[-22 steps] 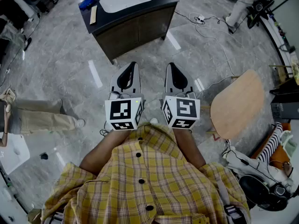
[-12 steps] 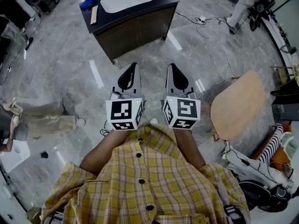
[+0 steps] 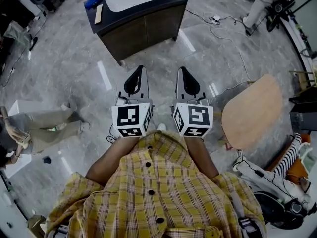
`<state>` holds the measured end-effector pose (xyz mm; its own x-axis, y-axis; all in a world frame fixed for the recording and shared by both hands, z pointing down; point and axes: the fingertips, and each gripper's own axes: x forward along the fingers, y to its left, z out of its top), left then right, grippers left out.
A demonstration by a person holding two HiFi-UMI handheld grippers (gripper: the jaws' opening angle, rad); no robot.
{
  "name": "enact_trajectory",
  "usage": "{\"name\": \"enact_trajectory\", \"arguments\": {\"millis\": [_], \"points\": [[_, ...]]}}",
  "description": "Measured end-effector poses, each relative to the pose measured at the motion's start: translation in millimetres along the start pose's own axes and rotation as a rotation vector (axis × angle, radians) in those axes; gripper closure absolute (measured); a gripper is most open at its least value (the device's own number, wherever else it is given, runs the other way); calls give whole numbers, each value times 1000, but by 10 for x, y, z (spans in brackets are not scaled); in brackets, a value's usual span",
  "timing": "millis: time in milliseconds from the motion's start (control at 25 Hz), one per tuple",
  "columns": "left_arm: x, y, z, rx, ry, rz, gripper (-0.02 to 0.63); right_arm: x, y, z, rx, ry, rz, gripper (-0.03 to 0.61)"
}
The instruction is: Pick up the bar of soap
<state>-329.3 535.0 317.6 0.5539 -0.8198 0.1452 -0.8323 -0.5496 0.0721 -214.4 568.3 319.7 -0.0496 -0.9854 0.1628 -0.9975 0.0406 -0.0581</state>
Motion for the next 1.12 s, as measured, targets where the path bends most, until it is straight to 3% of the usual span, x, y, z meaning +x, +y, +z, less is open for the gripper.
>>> {"name": "enact_trajectory", "arguments": {"millis": [240,560,1120], "points": [[66,-360,-35,27,7,10,601,-118,-362,35,5,-13,-2,560],[-9,-460,-99,46,-2,48,601,-225,-562,7,21,-34,-5,560],[1379,-135,-70,14,14,28,601,991,-1107,92,4,-5,-32,560]]}}
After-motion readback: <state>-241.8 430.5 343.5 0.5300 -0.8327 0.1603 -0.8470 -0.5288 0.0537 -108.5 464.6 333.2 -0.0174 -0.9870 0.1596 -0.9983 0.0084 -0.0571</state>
